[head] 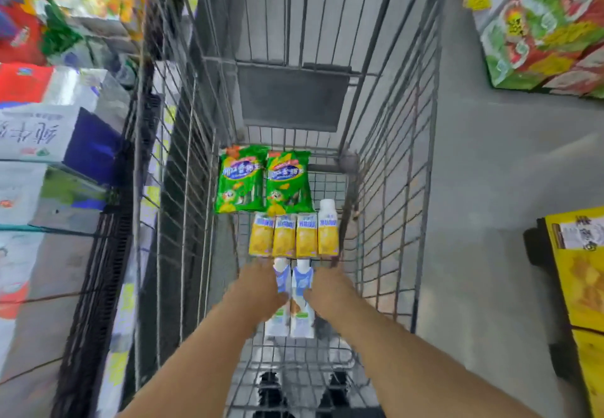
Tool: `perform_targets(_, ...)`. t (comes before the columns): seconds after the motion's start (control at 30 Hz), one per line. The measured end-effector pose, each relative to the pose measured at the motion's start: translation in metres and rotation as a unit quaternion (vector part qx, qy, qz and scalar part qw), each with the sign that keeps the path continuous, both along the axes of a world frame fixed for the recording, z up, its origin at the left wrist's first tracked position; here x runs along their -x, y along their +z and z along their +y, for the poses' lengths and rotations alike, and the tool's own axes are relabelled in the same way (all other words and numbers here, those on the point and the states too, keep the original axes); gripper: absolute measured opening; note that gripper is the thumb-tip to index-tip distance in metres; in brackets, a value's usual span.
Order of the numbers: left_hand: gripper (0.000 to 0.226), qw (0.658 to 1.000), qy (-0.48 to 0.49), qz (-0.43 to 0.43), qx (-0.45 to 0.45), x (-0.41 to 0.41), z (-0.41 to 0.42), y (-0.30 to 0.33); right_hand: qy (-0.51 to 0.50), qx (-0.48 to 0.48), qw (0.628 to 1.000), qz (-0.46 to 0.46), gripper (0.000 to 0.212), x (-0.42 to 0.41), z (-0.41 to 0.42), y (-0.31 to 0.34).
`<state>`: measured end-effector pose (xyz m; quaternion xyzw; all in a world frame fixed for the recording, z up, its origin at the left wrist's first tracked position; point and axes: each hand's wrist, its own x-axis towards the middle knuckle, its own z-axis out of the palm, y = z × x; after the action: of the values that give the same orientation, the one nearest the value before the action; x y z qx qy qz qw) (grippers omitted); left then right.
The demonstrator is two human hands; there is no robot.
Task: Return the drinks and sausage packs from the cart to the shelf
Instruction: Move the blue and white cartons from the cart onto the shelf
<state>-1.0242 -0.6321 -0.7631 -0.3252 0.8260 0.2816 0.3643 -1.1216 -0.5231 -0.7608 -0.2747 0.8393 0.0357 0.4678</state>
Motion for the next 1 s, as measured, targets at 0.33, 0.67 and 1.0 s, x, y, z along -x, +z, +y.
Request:
perform_targets(0.33, 0.023, 0.985, 0.151, -0.023, -0.079, -0.001, 0.01, -0.073, -0.145, -0.002, 0.988, -0.055, 0.035, -0.011, 0.002, -0.102)
perform_targets(0.67, 0.034, 0.958, 0.257, -0.038, -0.122, -0.003, 0.015, -0.093, -0.195, 0.021, 0.978, -0.065, 0.04, -0.011, 0.005, -0.118)
perform_targets(1.0, 0.02, 0.953, 0.27, -0.046, -0.129, -0.006, 0.018, -0.084, -0.194, 0.034, 0.98, -0.038, 0.054, -0.012, 0.007, -0.097)
